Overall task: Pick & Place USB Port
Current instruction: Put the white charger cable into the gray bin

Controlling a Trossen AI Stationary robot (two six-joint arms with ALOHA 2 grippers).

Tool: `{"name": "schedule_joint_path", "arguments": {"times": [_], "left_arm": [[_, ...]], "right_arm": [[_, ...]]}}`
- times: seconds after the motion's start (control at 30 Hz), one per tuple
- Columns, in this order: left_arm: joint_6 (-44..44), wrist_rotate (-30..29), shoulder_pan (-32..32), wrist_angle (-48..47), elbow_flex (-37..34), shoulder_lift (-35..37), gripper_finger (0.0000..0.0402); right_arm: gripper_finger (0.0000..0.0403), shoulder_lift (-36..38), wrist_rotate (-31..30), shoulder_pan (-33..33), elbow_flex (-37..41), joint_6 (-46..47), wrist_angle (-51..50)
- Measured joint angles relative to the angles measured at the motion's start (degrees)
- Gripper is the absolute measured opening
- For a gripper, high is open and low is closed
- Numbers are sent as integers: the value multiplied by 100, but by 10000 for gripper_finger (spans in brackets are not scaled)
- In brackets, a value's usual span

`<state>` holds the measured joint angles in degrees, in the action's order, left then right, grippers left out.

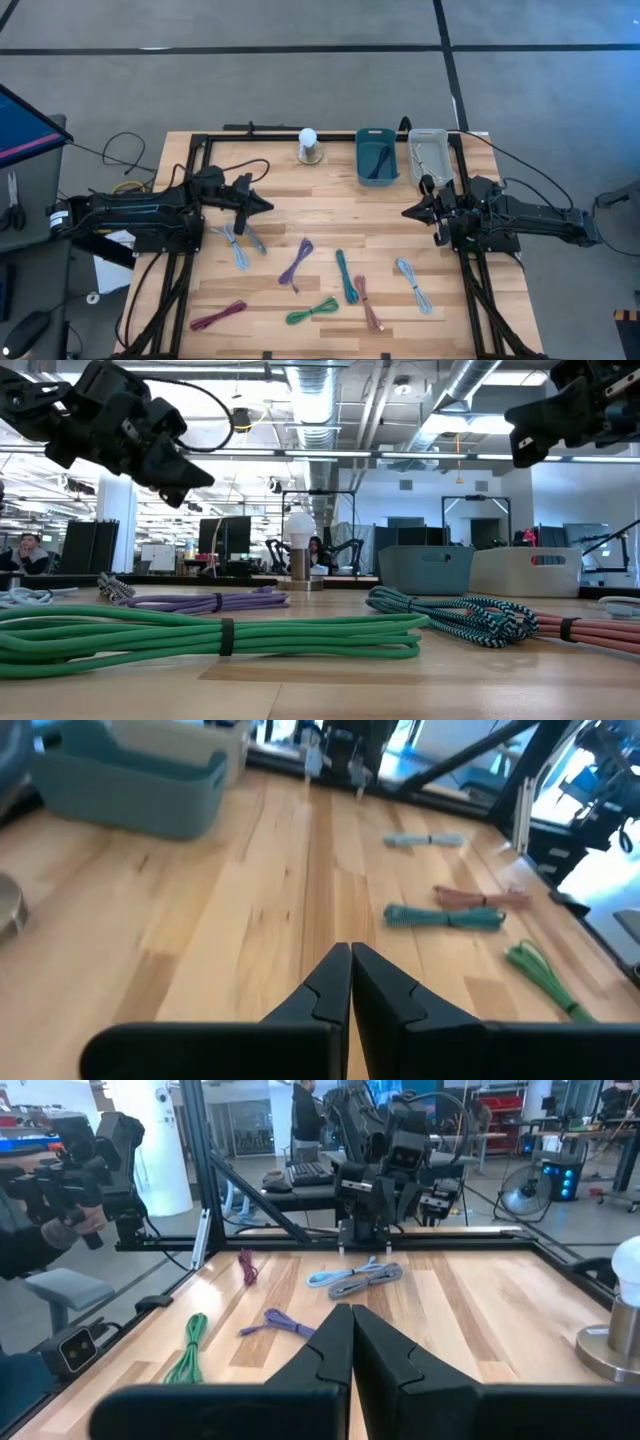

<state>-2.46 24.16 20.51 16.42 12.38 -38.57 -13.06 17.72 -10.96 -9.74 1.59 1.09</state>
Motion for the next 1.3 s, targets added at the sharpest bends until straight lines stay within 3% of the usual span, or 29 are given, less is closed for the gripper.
{"name": "schedule_joint_path", "arguments": {"times": [0.37,0.57,0.73,1.07,1.3], "left_arm": [[-295,19,2,-118,252,280,12],[-446,765,0,-101,465,610,12],[-398,783,2,-104,465,730,12],[-189,782,2,-100,463,691,12],[-186,782,2,-100,463,691,12]], "right_arm": [[1,0,-9,0,1,294,-86],[1,0,-180,-4,1,255,-75],[1,0,-226,-4,2,252,14],[1,0,-275,-4,5,254,1101],[1,0,-278,-4,5,238,1151]]}}
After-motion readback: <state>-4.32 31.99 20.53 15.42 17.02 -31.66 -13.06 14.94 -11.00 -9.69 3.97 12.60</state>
